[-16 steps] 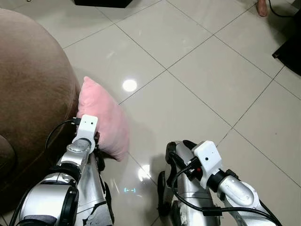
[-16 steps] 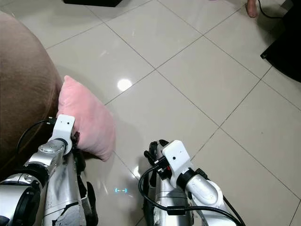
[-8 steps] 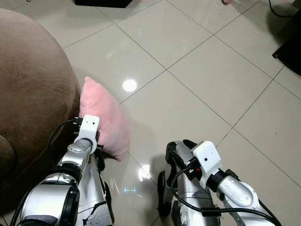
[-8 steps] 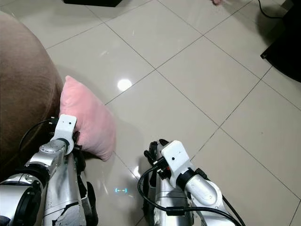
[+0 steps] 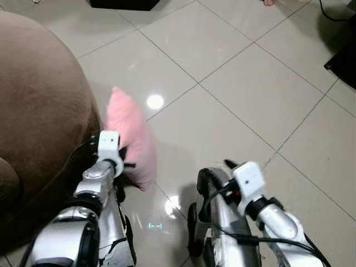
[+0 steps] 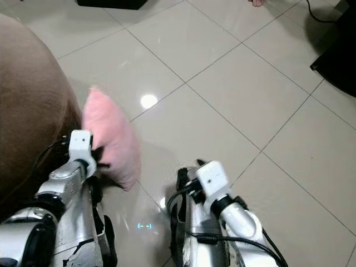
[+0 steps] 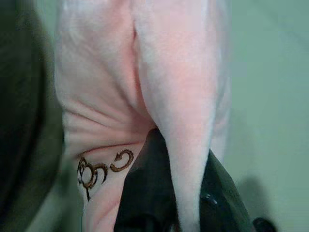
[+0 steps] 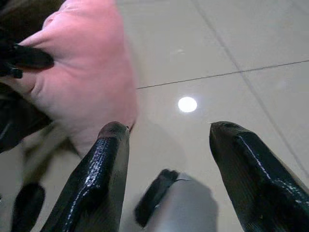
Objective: Move the pillow to the sofa from floor
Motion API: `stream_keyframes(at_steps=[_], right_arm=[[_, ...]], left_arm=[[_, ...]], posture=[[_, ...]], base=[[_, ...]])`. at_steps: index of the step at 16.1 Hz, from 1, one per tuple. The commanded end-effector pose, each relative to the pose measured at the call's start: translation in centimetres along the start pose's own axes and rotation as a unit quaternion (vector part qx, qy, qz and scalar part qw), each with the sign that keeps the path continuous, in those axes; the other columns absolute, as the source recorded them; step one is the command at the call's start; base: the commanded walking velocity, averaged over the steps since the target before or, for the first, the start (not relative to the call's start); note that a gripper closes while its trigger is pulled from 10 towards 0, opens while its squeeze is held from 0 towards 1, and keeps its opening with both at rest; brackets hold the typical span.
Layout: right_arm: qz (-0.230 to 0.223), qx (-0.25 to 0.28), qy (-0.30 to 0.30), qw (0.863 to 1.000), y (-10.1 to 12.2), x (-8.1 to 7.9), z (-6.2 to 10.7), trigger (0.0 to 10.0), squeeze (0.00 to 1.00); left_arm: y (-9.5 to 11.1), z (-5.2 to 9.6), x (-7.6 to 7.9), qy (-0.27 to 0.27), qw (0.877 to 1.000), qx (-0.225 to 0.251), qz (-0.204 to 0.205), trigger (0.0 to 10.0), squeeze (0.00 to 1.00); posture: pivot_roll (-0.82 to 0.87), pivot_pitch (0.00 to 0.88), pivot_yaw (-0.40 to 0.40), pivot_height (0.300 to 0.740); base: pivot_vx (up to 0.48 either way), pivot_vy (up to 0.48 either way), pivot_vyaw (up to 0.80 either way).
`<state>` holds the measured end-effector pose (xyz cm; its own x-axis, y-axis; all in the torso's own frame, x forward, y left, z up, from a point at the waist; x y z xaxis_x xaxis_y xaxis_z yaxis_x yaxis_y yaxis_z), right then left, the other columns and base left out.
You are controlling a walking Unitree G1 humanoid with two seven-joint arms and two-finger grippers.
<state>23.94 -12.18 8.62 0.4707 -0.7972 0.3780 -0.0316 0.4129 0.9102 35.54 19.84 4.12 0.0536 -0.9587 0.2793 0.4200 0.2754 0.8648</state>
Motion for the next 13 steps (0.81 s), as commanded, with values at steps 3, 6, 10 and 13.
stream_keyframes(at_steps=[3,6,10,13], right_arm=[[-0.051,0.012,-0.089,0.995,0.3,2.0,0.9,10.0,0.00],[-0.061,0.027,-0.122,0.990,1.0,3.0,0.7,10.0,0.00],[-0.053,0.049,-0.162,0.984,2.2,4.7,-0.1,10.0,0.00],[-0.068,0.052,-0.189,0.978,2.7,5.9,-0.3,10.0,0.00]], left_arm=[[4.2,3.1,4.7,-0.138,0.979,0.111,0.098,0.0,0.00],[6.9,6.3,7.6,-0.236,0.952,0.174,0.091,0.0,0.00],[9.1,6.9,9.3,-0.209,0.947,0.242,-0.014,10.0,0.00],[8.3,6.5,9.2,-0.173,0.950,0.243,-0.090,10.0,0.00]], posture=[[0.03,0.079,-0.089,0.505],[0.04,0.062,-0.084,0.525],[0.05,0.019,-0.090,0.565],[0.04,0.000,-0.093,0.595]], base=[[0.000,0.000,0.00],[0.000,0.000,0.00],[0.000,0.000,0.00],[0.000,0.000,0.00]])
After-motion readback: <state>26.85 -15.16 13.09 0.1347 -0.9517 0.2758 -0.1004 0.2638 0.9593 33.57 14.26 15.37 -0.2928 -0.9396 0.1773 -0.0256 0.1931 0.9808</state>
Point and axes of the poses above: a point about 5 cm out from each wrist's last joint towards the gripper, its own z axis pointing back from the gripper into the wrist, its own y axis along the axis of the wrist's last joint, x = y × z, the point moved 2 cm from there along -z, pointing out of the wrist towards the gripper, and after that the axes turned 14 degrees about z, right-handed, at the moved point
